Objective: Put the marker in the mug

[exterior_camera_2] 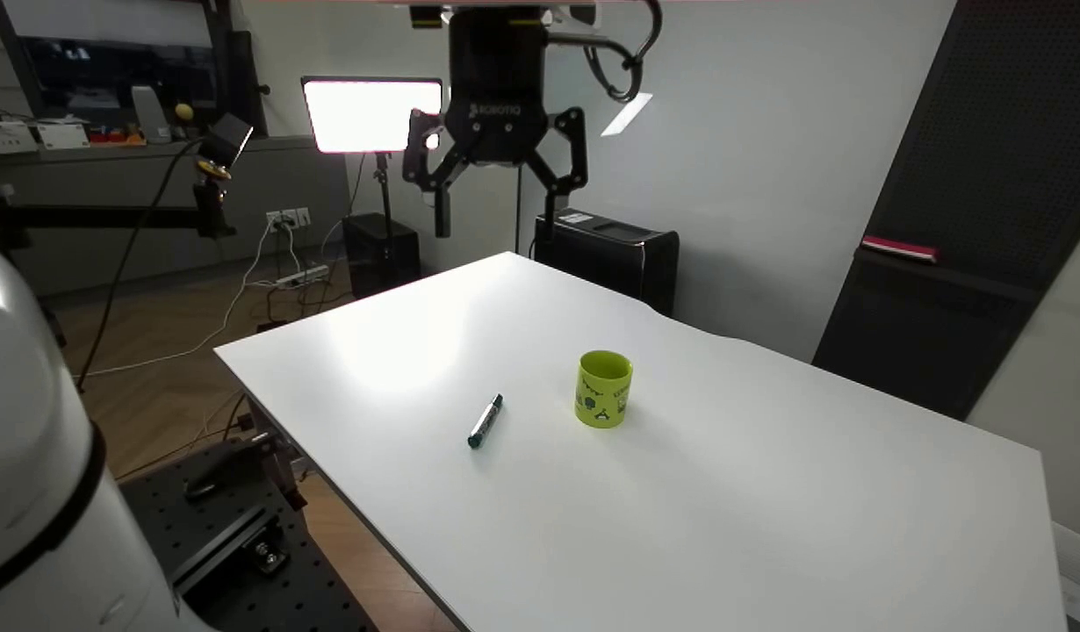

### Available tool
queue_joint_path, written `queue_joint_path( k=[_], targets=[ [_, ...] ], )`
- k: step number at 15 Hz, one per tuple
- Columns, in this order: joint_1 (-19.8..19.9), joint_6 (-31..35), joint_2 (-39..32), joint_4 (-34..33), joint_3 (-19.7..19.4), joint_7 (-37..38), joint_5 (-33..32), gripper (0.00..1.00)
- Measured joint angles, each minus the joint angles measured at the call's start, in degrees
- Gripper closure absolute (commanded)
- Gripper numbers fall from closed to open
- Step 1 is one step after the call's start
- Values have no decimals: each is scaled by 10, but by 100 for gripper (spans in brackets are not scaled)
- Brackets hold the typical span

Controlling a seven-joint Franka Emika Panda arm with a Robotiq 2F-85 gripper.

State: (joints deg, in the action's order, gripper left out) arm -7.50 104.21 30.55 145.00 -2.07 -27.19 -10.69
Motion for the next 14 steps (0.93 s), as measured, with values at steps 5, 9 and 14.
queue_joint_path(
  k=[5, 9, 14],
  targets=[
    [-55, 103, 6, 89, 27, -5, 59, 0],
    [-76, 201, 3, 154, 40, -1, 86, 0],
    [-70, 311, -65, 155, 58, 47, 83, 0]
  ],
)
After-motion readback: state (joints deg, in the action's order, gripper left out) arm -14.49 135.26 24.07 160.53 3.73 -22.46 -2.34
